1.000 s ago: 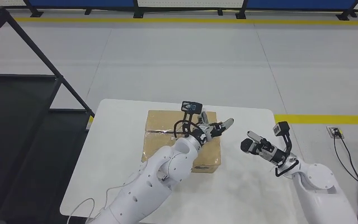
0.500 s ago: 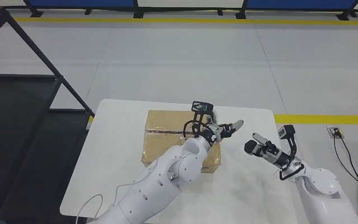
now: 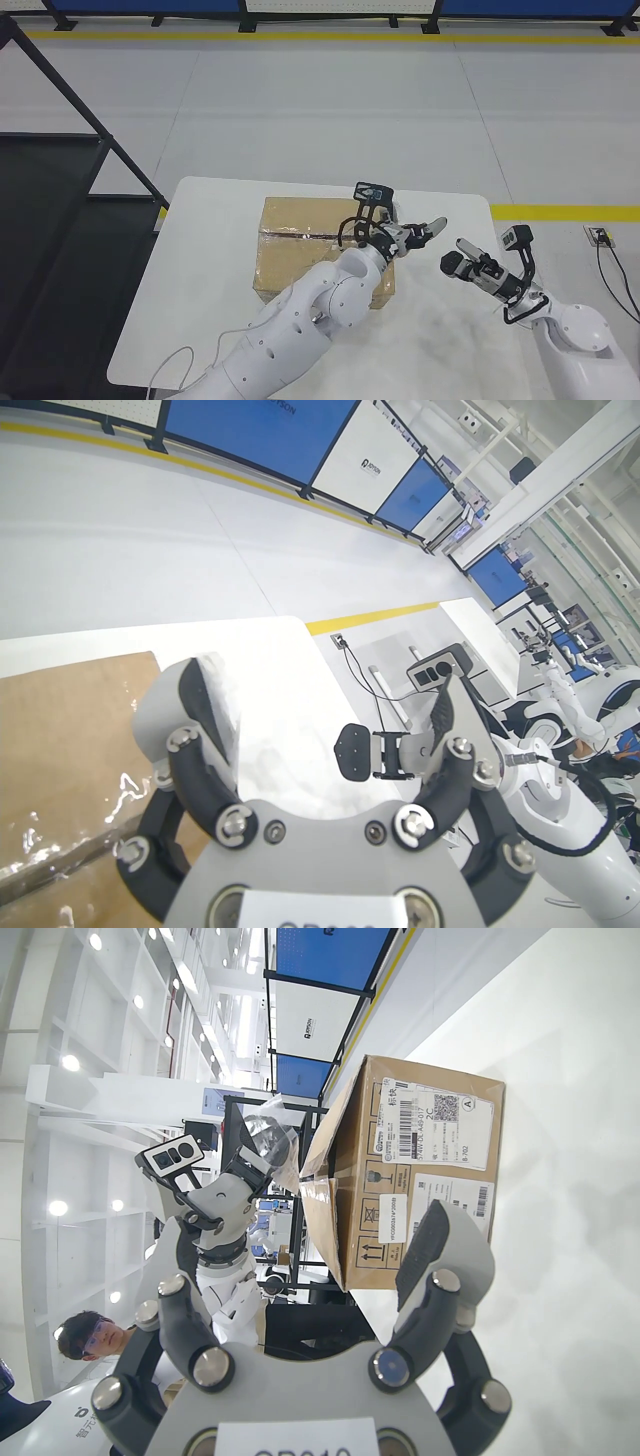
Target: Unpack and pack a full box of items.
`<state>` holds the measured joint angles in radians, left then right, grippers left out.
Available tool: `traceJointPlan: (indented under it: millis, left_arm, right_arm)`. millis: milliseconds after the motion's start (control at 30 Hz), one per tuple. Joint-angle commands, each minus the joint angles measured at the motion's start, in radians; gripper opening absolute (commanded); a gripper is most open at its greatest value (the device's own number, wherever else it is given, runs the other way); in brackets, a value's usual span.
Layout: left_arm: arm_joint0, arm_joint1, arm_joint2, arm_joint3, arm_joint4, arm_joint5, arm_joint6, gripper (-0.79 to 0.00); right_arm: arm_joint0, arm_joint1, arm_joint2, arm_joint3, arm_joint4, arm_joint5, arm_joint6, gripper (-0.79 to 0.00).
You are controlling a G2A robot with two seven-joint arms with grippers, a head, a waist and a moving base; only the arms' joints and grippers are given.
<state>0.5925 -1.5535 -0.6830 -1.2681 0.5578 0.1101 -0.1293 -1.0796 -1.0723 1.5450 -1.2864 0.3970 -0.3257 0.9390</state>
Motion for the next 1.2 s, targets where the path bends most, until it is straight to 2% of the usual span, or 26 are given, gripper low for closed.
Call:
traceJointPlan:
  millis: [0,367,467,533,700,900,1033,1167]
  left_arm:
    - [0.002,-0.005,-0.004,0.0,0.0,-0.004,0.003,0.0]
    - [0.007,-0.03,-0.026,-0.011,0.005,-0.025,0.014,0.0]
    - [0.018,-0.027,-0.067,-0.063,-0.007,-0.04,0.016,0.0]
    - [0.035,-0.017,-0.119,-0.128,-0.018,-0.05,0.007,0.0]
    - [0.131,0.03,-0.309,-0.355,0.039,-0.062,-0.068,0.0]
    - [0.306,0.089,-0.626,-0.627,0.063,-0.079,-0.22,0.0]
    - [0.424,0.117,-0.838,-0.71,0.091,-0.099,-0.266,0.0]
    - [0.53,0.138,-1.045,-0.725,0.053,-0.12,-0.317,0.0]
  right_arm:
    - [-0.004,0.001,0.001,-0.003,0.002,-0.002,-0.002,0.0]
    - [-0.052,0.006,0.046,-0.022,0.047,-0.062,-0.056,0.0]
    - [-0.082,0.009,0.075,-0.039,0.071,-0.098,-0.071,0.0]
    - [-0.098,0.01,0.09,-0.057,0.084,-0.125,-0.071,0.0]
    - [-0.088,0.013,0.092,-0.123,0.071,-0.15,-0.064,0.0]
    - [-0.01,0.012,0.032,-0.156,0.105,-0.13,0.045,0.0]
    - [-0.01,0.012,0.032,-0.156,0.105,-0.13,0.045,0.0]
    - [-0.01,0.012,0.032,-0.156,0.105,-0.13,0.045,0.0]
